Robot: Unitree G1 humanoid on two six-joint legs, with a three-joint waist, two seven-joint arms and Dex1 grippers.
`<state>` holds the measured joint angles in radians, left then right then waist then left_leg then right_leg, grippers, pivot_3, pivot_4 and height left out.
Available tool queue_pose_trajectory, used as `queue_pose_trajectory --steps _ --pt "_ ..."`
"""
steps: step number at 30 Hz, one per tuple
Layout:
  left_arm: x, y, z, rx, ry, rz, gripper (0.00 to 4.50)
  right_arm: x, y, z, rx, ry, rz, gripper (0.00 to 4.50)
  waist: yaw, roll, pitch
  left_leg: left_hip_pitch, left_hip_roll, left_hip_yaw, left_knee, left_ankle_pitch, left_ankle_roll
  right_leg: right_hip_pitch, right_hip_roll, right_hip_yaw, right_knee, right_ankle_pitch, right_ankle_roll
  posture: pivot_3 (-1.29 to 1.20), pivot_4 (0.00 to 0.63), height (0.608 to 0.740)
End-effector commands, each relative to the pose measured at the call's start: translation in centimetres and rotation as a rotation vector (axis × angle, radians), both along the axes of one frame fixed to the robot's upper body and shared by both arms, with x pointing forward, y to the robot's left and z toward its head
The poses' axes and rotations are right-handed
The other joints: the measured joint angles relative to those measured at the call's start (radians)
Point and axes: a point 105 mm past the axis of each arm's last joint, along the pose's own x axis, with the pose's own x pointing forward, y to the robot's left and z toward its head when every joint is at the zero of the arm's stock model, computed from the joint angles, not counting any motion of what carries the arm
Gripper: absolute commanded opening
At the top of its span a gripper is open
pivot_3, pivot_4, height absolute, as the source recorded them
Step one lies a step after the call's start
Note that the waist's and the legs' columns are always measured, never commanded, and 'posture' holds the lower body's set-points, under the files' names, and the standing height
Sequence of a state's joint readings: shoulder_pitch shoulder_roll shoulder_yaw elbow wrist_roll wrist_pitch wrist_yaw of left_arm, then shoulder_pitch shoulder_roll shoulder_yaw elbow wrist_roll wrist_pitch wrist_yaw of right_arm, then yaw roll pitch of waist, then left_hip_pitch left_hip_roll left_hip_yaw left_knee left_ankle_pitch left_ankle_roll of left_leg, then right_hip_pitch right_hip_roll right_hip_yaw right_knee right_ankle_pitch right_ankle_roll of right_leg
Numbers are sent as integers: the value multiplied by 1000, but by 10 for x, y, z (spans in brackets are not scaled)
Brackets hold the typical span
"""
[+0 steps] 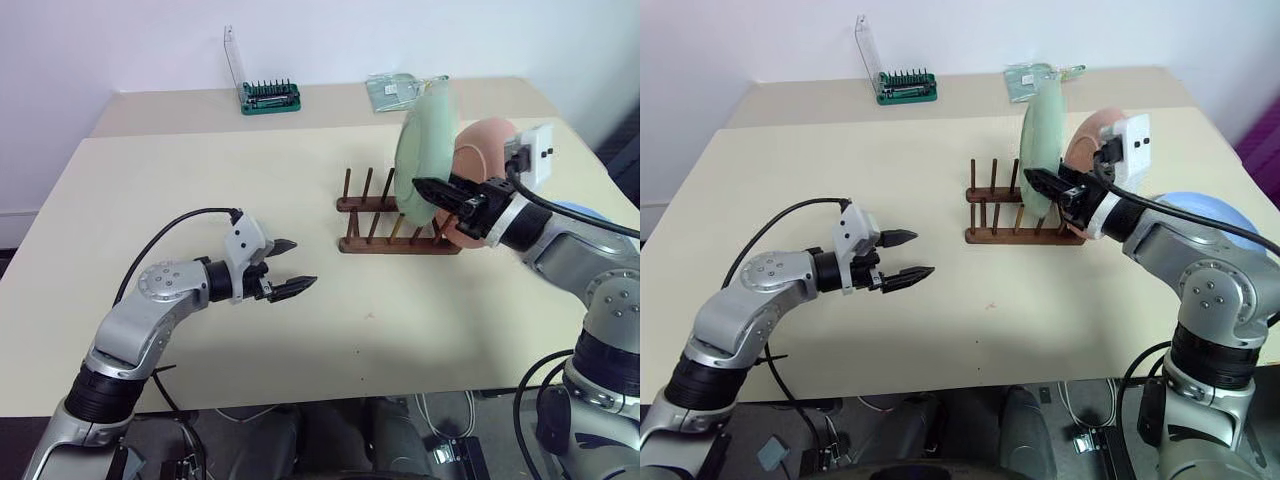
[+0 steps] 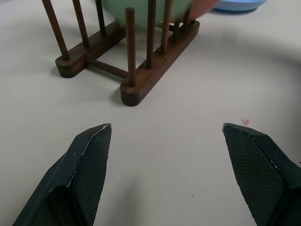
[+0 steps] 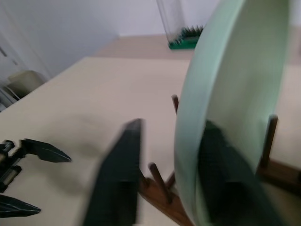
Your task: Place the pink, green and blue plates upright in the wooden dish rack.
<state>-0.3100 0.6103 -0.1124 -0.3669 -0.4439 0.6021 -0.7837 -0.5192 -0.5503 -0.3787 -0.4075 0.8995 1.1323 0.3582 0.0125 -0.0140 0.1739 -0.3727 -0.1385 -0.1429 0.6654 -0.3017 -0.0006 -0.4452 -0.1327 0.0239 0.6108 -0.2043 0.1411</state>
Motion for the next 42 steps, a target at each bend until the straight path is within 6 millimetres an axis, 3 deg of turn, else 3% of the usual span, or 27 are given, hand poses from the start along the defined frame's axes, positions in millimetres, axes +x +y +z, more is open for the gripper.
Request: queue_pose_trajectory --steps 1,6,10,15,19,22,23,26,27,30,33,36,39,42 --pt "-3 -2 8 -1 -41 -11 3894 -3 3 16 11 -62 10 3425 0 0 0 0 0 0 0 0 0 0 0 0 0 0 0 0 150 735" --pt "-2 -3 8 7 -49 -12 3894 -5 6 21 -6 -86 11 3425 0 0 0 0 0 0 0 0 0 0 0 0 0 0 0 0 150 735" --pt "-2 -4 7 11 -49 -14 3894 -10 3 28 -125 -154 -2 3425 1 0 0 0 0 0 0 0 0 0 0 0 0 0 0 0 150 735" --pt "0 -3 8 18 -55 -19 3894 -30 -21 51 -342 -294 -27 3425 1 0 0 0 0 0 0 0 1 0 0 0 -1 0 0 0 150 735" --pt "0 -6 9 25 -65 -35 3894 -61 -48 72 -348 -349 -3 3425 3 0 0 -1 0 1 0 -1 2 1 -1 -1 -2 0 1 0 150 735" --pt "-1 -14 6 33 -63 -82 3894 -74 -103 47 -469 -191 -161 4281 11 0 0 0 0 1 0 -4 6 2 0 -1 -2 0 1 0 150 735" --pt "-2 -16 6 32 -63 -93 3894 -77 -113 39 -517 -150 -187 4419 17 -1 0 0 0 0 0 -4 7 2 0 -2 -3 0 1 0 150 735" --pt "-3 -26 5 31 -59 -148 3894 -80 -150 -27 -808 80 -275 4419 26 1 -1 1 0 4 1 -5 8 3 -1 0 -2 0 1 0 150 735" --pt "-3 -28 5 26 -57 -161 3894 -79 -157 -44 -876 119 -276 4419 25 1 -1 1 0 4 1 -5 8 3 -1 0 -2 0 1 0 150 735" --pt "-3 -32 6 17 -55 -177 3894 -76 -163 -63 -950 134 -268 4419 20 5 -1 2 0 6 2 -5 8 3 -1 2 -2 0 2 0 150 735" --pt "-1 -34 7 23 -67 -179 3894 -56 -177 -91 -1034 141 -318 4419 13 3 -1 3 1 6 1 -4 7 3 0 2 -1 0 2 0 150 735" --pt "-1 -32 7 25 -72 -169 3894 -41 -193 -103 -1091 139 -372 4419 14 3 0 3 1 6 1 -2 3 4 0 2 -1 0 2 0 150 735" --pt "-2 -28 6 29 -73 -151 3894 -29 -206 -115 -1064 163 -425 3541 17 4 0 2 1 5 1 -1 2 3 0 2 -2 0 2 0 150 735" --pt "-3 -26 6 30 -77 -139 3894 -24 -210 -122 -1095 163 -410 2078 19 4 0 2 0 5 1 -1 2 3 0 2 -2 0 2 0 150 735"
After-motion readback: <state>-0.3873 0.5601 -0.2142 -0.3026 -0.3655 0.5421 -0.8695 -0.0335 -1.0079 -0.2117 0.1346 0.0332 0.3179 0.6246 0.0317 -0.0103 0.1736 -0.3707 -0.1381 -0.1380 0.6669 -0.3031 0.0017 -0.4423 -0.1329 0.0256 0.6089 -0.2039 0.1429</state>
